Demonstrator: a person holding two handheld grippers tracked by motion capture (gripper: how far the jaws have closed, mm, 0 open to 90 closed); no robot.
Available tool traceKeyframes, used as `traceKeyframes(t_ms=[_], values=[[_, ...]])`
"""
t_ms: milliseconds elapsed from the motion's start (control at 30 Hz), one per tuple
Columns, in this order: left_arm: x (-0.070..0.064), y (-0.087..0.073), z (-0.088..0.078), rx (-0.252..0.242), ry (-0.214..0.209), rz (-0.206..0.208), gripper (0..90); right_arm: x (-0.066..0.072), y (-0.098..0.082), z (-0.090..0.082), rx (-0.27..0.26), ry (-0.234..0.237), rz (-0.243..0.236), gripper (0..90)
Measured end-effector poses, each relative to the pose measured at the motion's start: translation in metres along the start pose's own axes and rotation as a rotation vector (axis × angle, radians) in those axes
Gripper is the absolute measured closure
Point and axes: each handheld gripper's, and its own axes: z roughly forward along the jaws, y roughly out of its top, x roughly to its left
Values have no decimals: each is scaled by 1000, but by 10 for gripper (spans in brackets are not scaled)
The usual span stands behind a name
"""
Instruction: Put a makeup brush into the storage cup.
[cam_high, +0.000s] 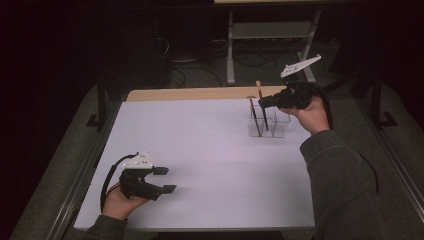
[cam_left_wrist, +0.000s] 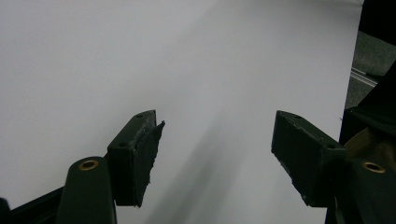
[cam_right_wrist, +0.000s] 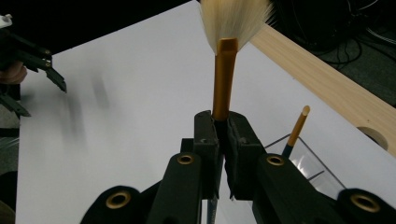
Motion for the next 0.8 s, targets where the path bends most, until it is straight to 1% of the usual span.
traceKeyframes(t_ms=[67,233,300,400,467,533,600,800], values=[[0,-1,0,-5,1,-6,309,-2,3,0,5,0,10,832],[0,-2,-2,-5,5,-8,301,-10,9,0,5,-20,20,832],[0,-3,-2,-4,9,-8,301,-14,11,-1,0,-27,19,832],[0,-3,-3,-3,10,-5,300,-18,13,-4,-10,-39,34,832],[0,-4,-3,-5,10,-15,298,-21,14,-6,-20,-45,35,832],[1,-5,-4,-4,11,-12,298,-24,16,-6,-16,-53,37,832],[1,-6,-4,-8,14,-20,296,-27,18,-8,-19,-60,41,832],[1,-6,-4,-4,11,-15,294,-32,29,-11,-31,-81,43,832]])
